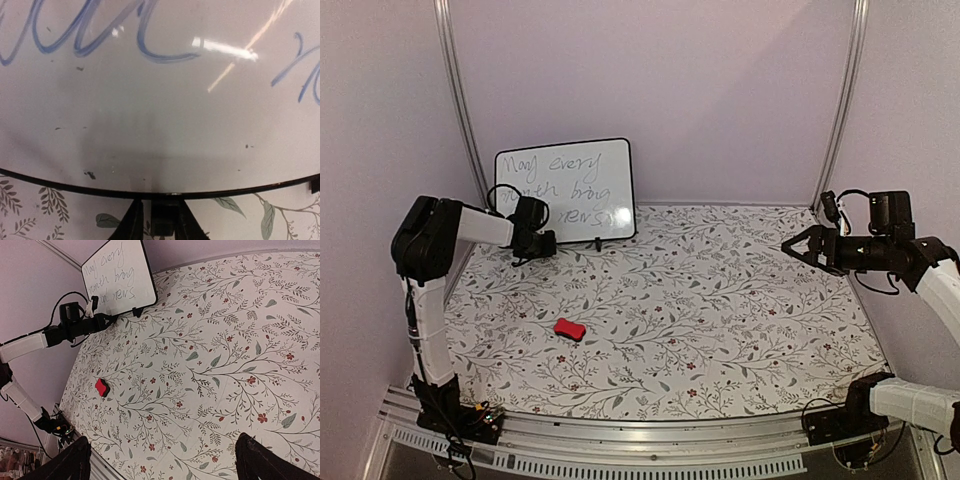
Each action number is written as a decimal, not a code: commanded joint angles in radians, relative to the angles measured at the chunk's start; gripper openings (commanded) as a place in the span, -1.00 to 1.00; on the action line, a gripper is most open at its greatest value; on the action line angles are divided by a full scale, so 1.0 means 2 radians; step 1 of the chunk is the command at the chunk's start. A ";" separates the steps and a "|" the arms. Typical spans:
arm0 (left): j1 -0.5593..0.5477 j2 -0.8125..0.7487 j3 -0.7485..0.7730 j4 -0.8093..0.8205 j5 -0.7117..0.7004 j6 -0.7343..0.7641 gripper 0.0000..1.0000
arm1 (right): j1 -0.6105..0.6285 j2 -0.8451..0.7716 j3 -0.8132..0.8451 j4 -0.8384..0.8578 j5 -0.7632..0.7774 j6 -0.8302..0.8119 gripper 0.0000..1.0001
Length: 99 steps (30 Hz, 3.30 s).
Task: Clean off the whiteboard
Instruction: Move the whiteboard to the center of the board, then move the whiteboard eraser to the center of the board.
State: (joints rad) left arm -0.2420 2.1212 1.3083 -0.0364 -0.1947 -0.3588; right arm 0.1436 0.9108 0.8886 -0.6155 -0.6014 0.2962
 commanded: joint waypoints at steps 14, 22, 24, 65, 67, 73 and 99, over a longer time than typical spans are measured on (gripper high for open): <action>-0.044 -0.026 -0.018 0.027 -0.069 -0.013 -1.00 | 0.001 -0.005 -0.017 0.024 -0.010 0.006 0.98; -0.085 -0.063 -0.070 -0.017 -0.133 -0.091 -1.00 | 0.000 -0.004 -0.023 0.033 -0.012 0.011 0.98; -0.101 -0.069 -0.079 -0.029 -0.154 -0.105 -1.00 | 0.001 -0.008 -0.027 0.035 -0.013 0.013 0.98; -0.309 -0.182 -0.098 -0.271 -0.185 -0.394 0.99 | 0.005 -0.045 -0.073 0.026 -0.011 0.013 0.98; -0.310 -0.216 -0.126 -0.271 -0.170 -0.395 0.99 | 0.006 -0.046 -0.075 0.028 -0.011 0.013 0.98; -0.316 -0.291 -0.201 -0.260 -0.145 -0.392 0.86 | 0.009 -0.043 -0.075 0.032 -0.014 0.011 0.98; -0.355 -0.211 -0.240 0.010 0.000 -0.278 -0.13 | 0.021 -0.050 -0.066 0.013 -0.008 0.005 0.98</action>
State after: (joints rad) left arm -0.8925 1.6417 0.7494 -0.0761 -0.2516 -0.9321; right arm 0.1738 0.8108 0.7444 -0.5827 -0.6197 0.3199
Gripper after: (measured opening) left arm 0.426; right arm 0.989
